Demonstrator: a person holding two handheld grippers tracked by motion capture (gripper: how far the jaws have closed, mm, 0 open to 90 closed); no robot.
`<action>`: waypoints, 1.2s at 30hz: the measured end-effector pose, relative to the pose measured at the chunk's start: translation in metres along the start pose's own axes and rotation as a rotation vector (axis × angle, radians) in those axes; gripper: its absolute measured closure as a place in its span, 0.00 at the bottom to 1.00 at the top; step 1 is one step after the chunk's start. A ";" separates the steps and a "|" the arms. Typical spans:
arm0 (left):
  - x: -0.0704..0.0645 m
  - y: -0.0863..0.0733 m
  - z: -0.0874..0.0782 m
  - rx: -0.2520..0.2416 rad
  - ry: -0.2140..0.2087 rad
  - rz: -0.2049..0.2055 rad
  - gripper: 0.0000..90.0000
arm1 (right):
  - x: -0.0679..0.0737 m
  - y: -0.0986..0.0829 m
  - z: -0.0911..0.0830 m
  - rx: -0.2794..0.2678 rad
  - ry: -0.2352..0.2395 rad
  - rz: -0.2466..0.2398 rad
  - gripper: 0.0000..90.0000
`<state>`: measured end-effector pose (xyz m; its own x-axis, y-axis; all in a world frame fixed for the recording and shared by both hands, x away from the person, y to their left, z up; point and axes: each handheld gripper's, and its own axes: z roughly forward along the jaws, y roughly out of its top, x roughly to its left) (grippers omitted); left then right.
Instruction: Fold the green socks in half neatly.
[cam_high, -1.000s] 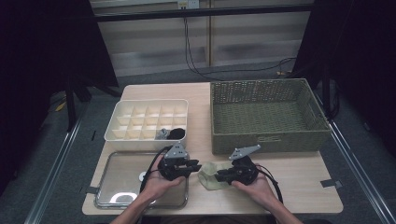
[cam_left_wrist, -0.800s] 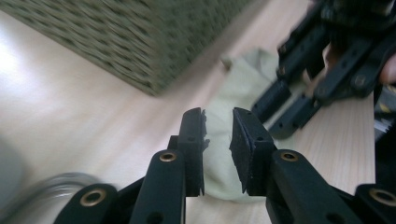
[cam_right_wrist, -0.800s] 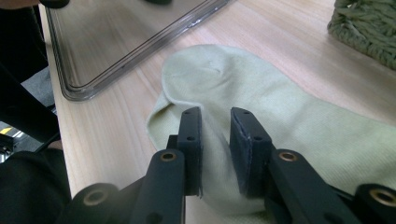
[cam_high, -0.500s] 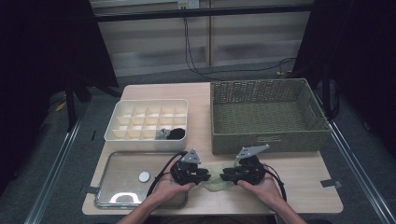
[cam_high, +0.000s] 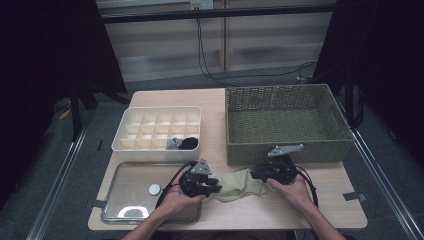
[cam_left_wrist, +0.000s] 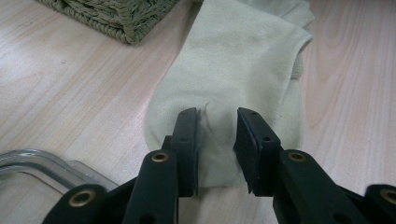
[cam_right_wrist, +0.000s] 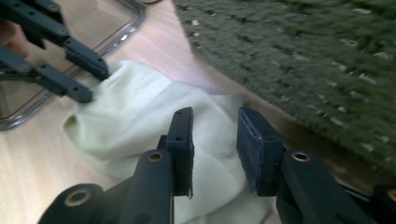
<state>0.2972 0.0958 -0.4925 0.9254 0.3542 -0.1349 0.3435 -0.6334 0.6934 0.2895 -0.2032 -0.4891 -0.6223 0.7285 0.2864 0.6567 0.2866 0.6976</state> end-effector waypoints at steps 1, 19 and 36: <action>0.001 0.000 0.000 0.000 -0.002 0.005 0.77 | -0.001 0.001 0.002 0.003 -0.001 0.007 0.72; 0.004 -0.001 -0.001 -0.016 -0.005 -0.014 0.77 | 0.000 -0.002 0.005 0.001 0.044 -0.009 0.99; 0.003 0.001 0.001 -0.005 -0.001 -0.001 0.77 | 0.002 -0.001 0.003 -0.012 0.082 -0.010 0.95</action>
<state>0.3001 0.0954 -0.4929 0.9250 0.3546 -0.1362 0.3438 -0.6293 0.6969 0.2891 -0.2005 -0.4908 -0.6619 0.6722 0.3317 0.6452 0.2858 0.7085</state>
